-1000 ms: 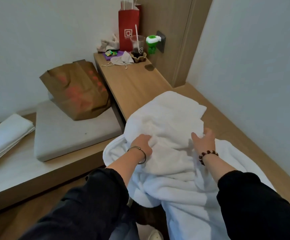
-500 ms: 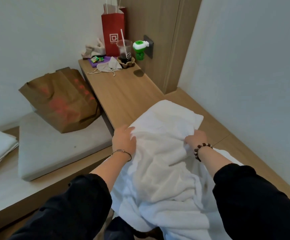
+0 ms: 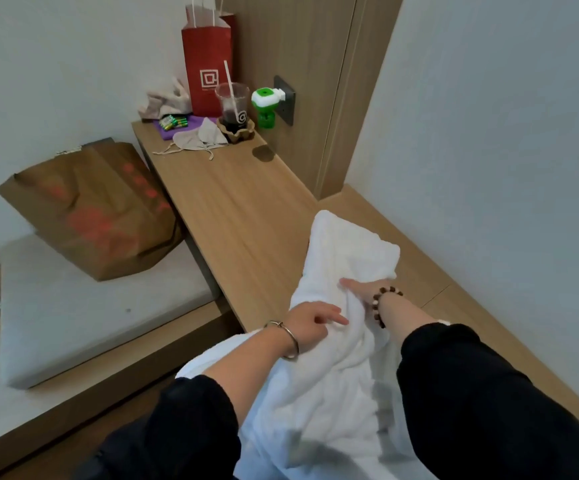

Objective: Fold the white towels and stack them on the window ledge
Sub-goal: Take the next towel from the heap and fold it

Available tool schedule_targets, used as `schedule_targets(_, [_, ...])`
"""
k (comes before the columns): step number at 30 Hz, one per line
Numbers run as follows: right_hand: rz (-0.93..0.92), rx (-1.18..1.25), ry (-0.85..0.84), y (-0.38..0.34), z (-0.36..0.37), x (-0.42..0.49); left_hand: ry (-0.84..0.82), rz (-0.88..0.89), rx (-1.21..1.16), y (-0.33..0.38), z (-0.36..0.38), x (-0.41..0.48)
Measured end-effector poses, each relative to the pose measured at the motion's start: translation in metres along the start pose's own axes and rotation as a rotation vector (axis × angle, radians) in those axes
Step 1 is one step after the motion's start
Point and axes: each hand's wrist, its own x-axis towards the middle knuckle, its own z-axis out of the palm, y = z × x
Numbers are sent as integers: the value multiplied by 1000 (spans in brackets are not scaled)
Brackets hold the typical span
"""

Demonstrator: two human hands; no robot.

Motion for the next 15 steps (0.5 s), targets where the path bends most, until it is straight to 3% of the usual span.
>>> schedule_targets(3, [-62,2,38,2,13,0,43,-118,-367,9,1,0])
schedule_targets(5, [-146,95,-8,-2,10,-6,288,-238,-623,6,-10,-3])
schedule_targets(7, [-143,318,-138,-8,0,-14,521,-308,-673,-14,-26,-3])
schedule_targets(8, [-118,430,-196,-12,-4,-15,543,-330,-650,-22,-33,-2])
schedule_targets(11, [-124,656,-345,-19,-18,-18,286,-376,-704,-28,-47,-5])
schedule_targets(15, [-246,723,-529,-32,-39,-26,-170,-416,-934,0,-54,-5])
